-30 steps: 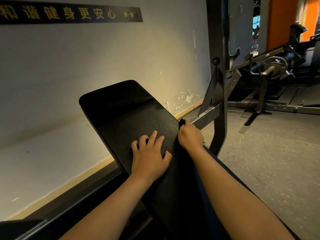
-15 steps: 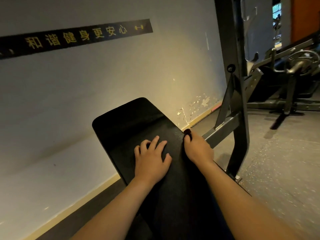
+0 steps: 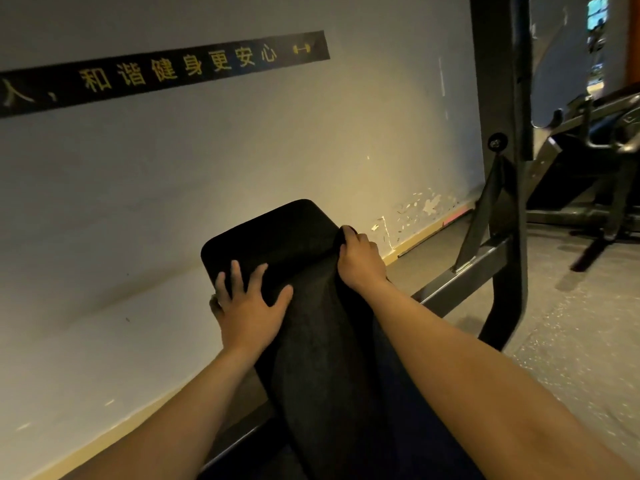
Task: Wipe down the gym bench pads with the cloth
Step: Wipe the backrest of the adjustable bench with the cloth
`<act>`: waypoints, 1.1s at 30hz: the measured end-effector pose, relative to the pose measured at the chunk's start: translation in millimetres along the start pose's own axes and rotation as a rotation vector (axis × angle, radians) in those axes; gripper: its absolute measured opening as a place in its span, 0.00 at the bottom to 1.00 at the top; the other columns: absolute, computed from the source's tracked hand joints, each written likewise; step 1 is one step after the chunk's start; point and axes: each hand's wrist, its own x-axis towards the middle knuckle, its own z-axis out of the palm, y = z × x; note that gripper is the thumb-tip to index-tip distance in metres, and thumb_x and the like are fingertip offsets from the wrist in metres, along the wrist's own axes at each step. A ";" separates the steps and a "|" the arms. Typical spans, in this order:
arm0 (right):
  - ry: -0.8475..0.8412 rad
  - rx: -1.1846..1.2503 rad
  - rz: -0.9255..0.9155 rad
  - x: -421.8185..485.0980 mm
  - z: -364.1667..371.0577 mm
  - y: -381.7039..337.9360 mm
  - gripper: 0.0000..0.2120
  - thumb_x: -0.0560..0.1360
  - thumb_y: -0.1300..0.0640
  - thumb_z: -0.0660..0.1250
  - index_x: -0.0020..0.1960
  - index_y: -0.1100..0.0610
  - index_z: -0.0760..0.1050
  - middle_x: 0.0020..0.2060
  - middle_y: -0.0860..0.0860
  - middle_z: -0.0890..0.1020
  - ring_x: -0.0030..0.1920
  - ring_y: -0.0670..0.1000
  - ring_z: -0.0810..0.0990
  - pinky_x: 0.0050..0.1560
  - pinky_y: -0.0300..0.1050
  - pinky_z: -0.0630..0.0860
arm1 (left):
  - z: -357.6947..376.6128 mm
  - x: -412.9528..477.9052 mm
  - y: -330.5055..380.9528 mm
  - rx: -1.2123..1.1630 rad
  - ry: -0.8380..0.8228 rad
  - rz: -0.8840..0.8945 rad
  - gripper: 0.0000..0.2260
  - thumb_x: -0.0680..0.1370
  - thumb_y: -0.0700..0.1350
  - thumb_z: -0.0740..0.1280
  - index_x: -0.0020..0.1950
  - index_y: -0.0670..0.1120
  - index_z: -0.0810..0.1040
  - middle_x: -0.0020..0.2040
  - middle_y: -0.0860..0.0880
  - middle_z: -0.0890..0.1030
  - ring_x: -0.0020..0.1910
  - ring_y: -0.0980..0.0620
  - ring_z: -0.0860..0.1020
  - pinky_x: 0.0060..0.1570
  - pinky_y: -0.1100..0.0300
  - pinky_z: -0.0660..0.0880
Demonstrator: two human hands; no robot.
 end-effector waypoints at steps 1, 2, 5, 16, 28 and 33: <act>-0.004 0.003 -0.014 0.4 0.6 -0.6 0.23 0.83 0.53 0.52 0.78 0.53 0.57 0.68 0.59 0.71 0.65 0.63 0.70 0.63 0.58 0.70 | 1.8 -2.8 1.8 -0.017 0.016 -0.005 0.31 0.78 0.70 0.56 0.79 0.60 0.59 0.83 0.49 0.45 0.80 0.45 0.40 0.77 0.39 0.46; 0.001 0.015 -0.019 -0.4 0.9 0.7 0.24 0.83 0.52 0.52 0.78 0.52 0.57 0.68 0.58 0.72 0.65 0.62 0.71 0.63 0.58 0.71 | 2.5 -3.2 3.3 -0.030 0.032 -0.013 0.30 0.79 0.69 0.56 0.78 0.60 0.60 0.83 0.49 0.47 0.80 0.45 0.41 0.77 0.39 0.47; 0.059 0.048 0.094 -13.0 0.0 18.0 0.22 0.82 0.47 0.51 0.75 0.48 0.60 0.63 0.56 0.76 0.60 0.60 0.76 0.57 0.57 0.76 | 2.1 4.0 1.4 -0.030 0.067 -0.022 0.26 0.79 0.67 0.57 0.75 0.61 0.63 0.81 0.50 0.53 0.79 0.45 0.45 0.75 0.41 0.50; 0.018 -0.021 0.137 48.5 14.1 -36.0 0.22 0.79 0.60 0.57 0.73 0.53 0.64 0.63 0.58 0.75 0.60 0.62 0.75 0.55 0.54 0.74 | -3.0 42.2 -17.2 -0.249 0.087 -0.096 0.24 0.79 0.65 0.60 0.74 0.62 0.63 0.82 0.50 0.43 0.80 0.47 0.39 0.78 0.44 0.53; -0.134 -0.098 -0.084 142.4 33.0 -94.6 0.22 0.77 0.60 0.53 0.67 0.46 0.72 0.62 0.54 0.78 0.63 0.60 0.72 0.60 0.51 0.71 | -5.9 69.4 -19.6 -0.493 0.229 -0.314 0.41 0.76 0.61 0.68 0.82 0.49 0.51 0.79 0.47 0.60 0.77 0.42 0.57 0.72 0.42 0.65; -0.363 -0.246 -0.299 139.6 62.1 -152.0 0.20 0.78 0.56 0.53 0.67 0.45 0.73 0.64 0.51 0.78 0.62 0.57 0.76 0.61 0.49 0.72 | -4.8 68.7 -22.3 -0.699 0.247 -0.401 0.35 0.81 0.57 0.64 0.82 0.48 0.52 0.78 0.47 0.63 0.77 0.43 0.57 0.72 0.46 0.64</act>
